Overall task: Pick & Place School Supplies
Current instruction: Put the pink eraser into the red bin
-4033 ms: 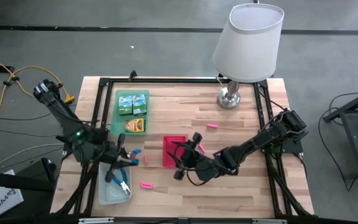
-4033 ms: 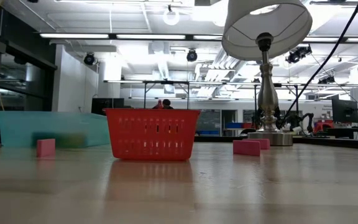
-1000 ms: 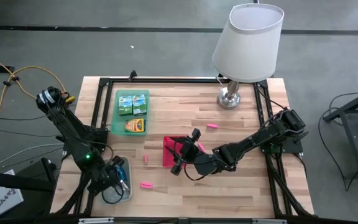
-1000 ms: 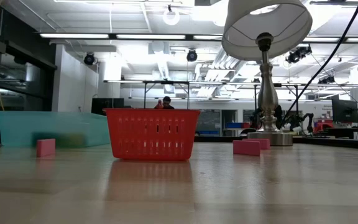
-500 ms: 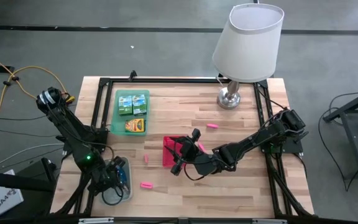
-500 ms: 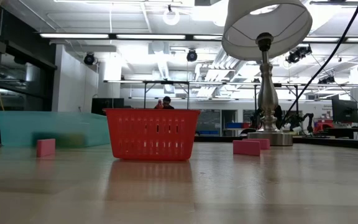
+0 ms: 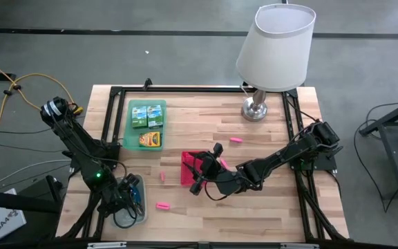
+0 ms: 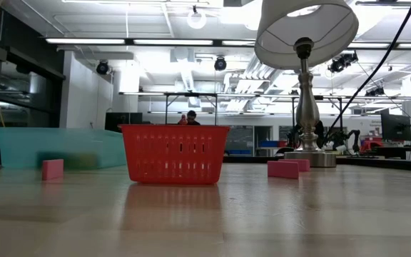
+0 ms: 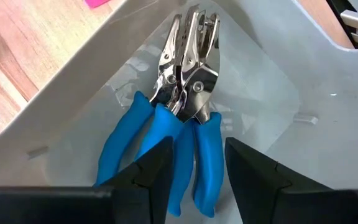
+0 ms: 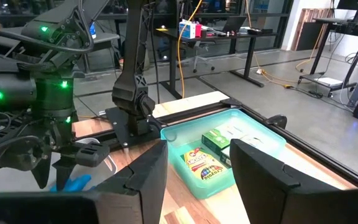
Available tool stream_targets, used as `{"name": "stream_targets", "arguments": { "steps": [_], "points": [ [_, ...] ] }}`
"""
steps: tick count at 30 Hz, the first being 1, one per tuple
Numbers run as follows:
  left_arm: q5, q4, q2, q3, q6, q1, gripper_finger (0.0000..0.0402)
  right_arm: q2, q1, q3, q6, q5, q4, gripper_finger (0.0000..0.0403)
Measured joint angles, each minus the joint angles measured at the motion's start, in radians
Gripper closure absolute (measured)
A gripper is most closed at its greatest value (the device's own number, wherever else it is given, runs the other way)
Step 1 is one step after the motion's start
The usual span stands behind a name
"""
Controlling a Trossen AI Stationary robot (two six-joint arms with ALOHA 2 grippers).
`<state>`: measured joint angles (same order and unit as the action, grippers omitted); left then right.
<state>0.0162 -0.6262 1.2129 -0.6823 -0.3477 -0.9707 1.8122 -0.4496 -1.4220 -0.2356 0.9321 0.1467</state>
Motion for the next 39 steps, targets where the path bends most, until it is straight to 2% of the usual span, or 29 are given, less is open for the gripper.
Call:
{"name": "stream_targets", "arguments": {
  "steps": [7,18,25,31,35,39],
  "points": [
    [-0.012,-0.001,-0.002,0.0,0.012,0.0,0.0261,0.0,0.0,0.0,0.0,0.0,0.0,0.0237],
    [-0.004,-0.002,-0.066,-0.066,0.145,0.0,0.0261,0.0,0.0,0.0,0.0,-0.001,-0.001,0.0237],
    [0.201,-0.005,-0.108,-0.066,0.195,0.007,0.0261,0.0,0.0,0.0,0.002,0.002,-0.005,0.0237],
    [0.378,0.016,-0.134,-0.066,0.127,0.052,0.0261,0.0,-0.015,0.0,0.049,0.038,-0.01,0.0237],
    [0.428,0.056,-0.152,-0.066,0.09,0.084,0.0261,0.0,-0.033,0.0,0.102,0.098,-0.023,0.0237],
    [0.431,0.144,-0.166,-0.066,0.087,0.112,0.0261,0.0,-0.048,0.0,0.103,0.116,-0.032,0.0237]
  ]
}}
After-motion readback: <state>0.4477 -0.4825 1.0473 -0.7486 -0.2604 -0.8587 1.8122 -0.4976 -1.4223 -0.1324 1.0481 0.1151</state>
